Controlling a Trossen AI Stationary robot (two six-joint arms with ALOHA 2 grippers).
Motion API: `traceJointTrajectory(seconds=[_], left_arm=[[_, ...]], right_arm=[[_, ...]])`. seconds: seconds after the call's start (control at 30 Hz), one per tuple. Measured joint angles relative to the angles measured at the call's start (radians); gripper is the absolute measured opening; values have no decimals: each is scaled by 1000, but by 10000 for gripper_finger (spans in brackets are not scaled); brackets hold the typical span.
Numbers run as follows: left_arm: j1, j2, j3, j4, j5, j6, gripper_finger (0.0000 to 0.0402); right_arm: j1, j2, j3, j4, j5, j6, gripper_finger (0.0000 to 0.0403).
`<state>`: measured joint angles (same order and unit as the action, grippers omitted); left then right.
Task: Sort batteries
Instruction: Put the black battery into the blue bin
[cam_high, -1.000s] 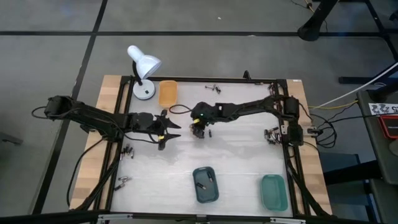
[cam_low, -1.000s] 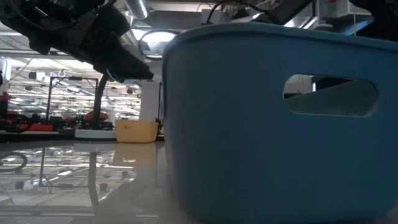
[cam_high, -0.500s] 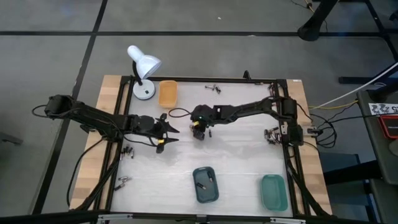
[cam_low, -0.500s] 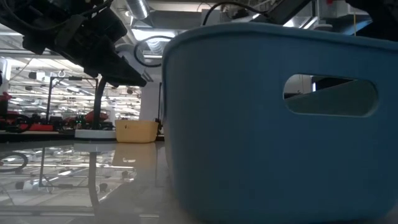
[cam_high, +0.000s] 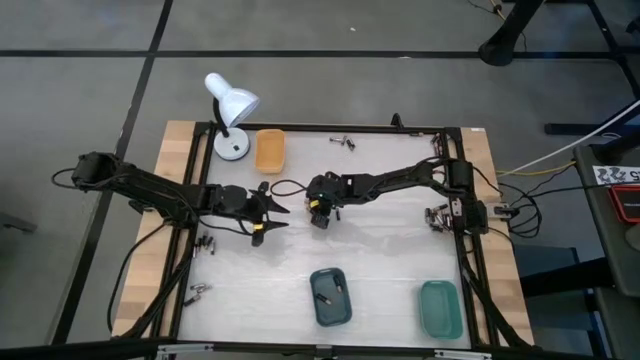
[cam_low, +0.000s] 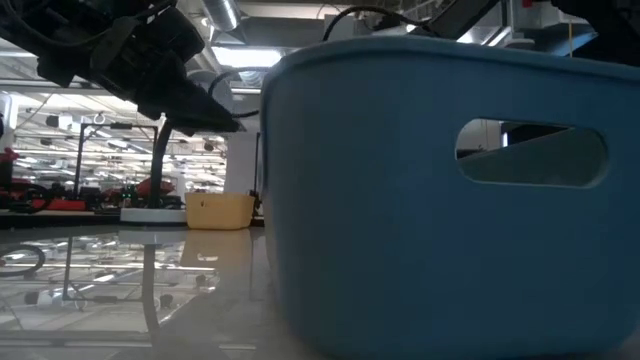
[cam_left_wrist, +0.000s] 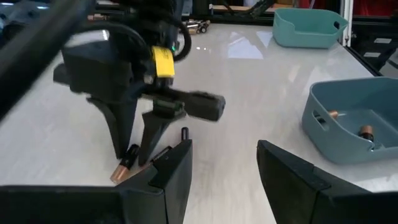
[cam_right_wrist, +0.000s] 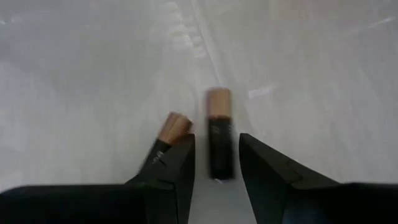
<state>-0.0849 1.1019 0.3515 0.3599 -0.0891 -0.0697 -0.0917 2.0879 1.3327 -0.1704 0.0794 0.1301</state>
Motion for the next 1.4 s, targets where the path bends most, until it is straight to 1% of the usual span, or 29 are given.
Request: traceJointTrajectory(seconds=[0.53,0.63,0.8,1.03,1.13,1.23,1.4], left_arm=[[0,0,0,-1,0,44,169],[0,0,0,0,0,44,169],[0,0,0,1,0,44,169],[0,0,0,-3,-2,44,169],[0,-5,0,-8,-25,51,169],[0,-26,-1,-26,-63,51,169],[0,-90,-1,-127,-179,41,169]], right_arm=[[0,10,0,-8,8,22,125],[0,18,2,-9,7,24,108],[0,30,3,-10,-2,27,46],[0,8,1,-28,2,27,42],[0,-28,-5,-92,13,23,42],[0,-72,-5,-147,54,22,42],[1,-151,-3,-265,114,23,42]])
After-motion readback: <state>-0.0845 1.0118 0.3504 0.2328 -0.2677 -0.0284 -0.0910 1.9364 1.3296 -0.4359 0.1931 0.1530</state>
